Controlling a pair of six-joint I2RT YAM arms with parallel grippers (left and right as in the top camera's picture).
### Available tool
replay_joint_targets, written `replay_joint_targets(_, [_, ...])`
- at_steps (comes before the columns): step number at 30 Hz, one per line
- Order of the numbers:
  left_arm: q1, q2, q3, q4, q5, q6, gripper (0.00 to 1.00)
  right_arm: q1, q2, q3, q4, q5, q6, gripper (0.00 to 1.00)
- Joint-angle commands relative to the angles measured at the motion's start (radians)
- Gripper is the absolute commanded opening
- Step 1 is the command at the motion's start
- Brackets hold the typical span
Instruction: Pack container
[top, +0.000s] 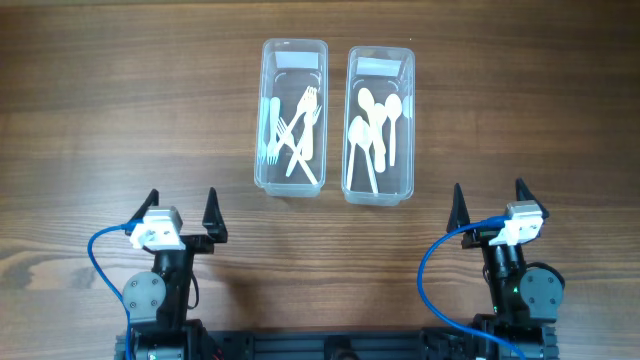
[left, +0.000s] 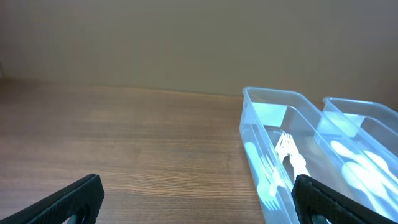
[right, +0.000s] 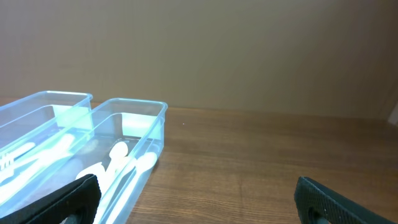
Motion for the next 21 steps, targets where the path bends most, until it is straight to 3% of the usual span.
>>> replay_joint_targets(1, [0.007,-0.012,-0.010,0.000,0.020,0.051,1.00,0.004,-0.012,-0.001,0.006,-0.016,-0.011,1.00])
replay_joint_targets(21, [-0.018,-0.011,-0.010,-0.002,0.019,0.018,1.00,0.004,-0.012,-0.001,0.005,-0.016,-0.011,1.00])
